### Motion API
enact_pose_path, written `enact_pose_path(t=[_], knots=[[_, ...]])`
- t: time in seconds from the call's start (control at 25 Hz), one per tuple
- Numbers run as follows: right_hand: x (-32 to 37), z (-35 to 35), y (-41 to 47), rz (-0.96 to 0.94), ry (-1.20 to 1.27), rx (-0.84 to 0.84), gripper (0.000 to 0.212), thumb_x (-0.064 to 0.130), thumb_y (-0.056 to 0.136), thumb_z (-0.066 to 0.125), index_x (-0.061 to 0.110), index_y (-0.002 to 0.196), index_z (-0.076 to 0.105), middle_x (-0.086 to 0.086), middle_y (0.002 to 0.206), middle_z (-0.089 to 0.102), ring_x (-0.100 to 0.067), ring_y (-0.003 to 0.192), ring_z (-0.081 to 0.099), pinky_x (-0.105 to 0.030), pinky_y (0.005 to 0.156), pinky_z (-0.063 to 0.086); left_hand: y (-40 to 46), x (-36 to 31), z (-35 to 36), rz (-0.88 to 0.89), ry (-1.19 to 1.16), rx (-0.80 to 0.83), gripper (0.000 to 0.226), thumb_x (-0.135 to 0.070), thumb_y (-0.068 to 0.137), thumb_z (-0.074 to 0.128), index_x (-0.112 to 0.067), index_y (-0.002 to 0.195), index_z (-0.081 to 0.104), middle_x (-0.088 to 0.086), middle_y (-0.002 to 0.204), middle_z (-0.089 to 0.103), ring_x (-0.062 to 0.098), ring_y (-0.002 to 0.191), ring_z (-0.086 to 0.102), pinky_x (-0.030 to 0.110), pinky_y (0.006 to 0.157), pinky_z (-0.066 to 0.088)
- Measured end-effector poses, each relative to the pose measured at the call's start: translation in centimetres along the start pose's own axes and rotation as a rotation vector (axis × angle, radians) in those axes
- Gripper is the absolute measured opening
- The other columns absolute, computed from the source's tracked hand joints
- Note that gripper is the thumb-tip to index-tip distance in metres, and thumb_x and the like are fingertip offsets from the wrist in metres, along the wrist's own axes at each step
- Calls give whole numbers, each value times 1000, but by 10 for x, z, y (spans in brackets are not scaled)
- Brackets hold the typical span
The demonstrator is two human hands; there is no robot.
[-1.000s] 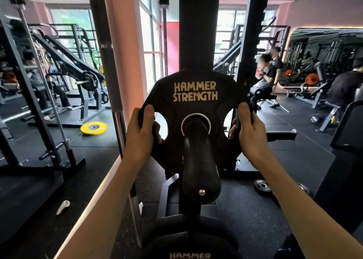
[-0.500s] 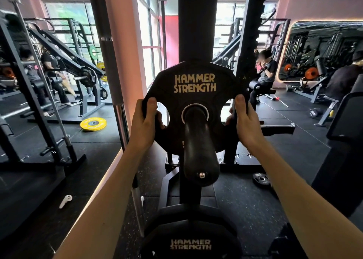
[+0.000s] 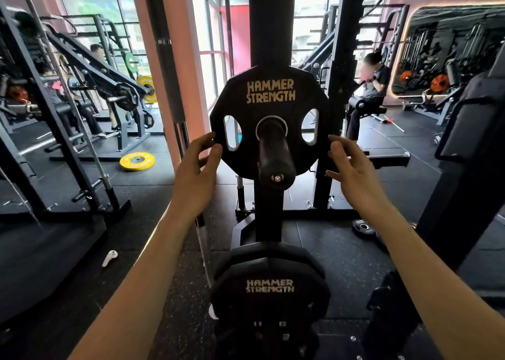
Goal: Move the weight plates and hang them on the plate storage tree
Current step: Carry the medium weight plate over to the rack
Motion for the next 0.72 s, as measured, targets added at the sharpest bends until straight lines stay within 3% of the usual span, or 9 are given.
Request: enact_pose_path(t=[0.08,0.2,0.36,0.48,0.72], knots=[[4,-2,-35,15,41,10,29,42,98,45,28,121,57,14,117,61,-5,114,59,-30,89,55,-34,-8,-10,-9,-5,24,27,-36,99,53,-33,126,58,-15,113,64,8,108,63,43,97,52],[5,-3,-98,69,60,1,32,48,94,46,27,114,60,8,118,64,-10,114,62,-30,83,57,-94,-13,-28,-24,-53,32,25,-34,99,55,-28,123,61,-11,113,67,7,105,64,33,88,53],[-8,-6,-193,184,62,-48,36,48,91,46,21,109,62,3,118,65,-13,106,65,-31,78,58,-186,-2,-46,-83,-98,52,22,-39,92,54,-31,108,66,-10,109,70,9,106,66,29,92,51],[-34,-11,-271,337,37,-89,32,48,90,47,23,104,62,4,110,67,-15,100,67,-33,74,59,-260,26,-45,-236,-131,176,15,-38,94,52,-42,100,65,-10,107,72,9,104,67,33,89,53],[-88,-53,-415,712,-25,-200,22,38,101,43,25,102,61,2,109,66,-18,99,66,-37,76,59,-390,79,-19,-557,-15,455,13,-35,101,50,-41,101,62,-8,108,68,6,102,67,40,92,54]])
Point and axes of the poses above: each hand's wrist, its own y-axis towards the middle knuckle, its own z-axis out of the palm, x = y × z, the point moved 4 cm from there along y, towards the middle knuckle
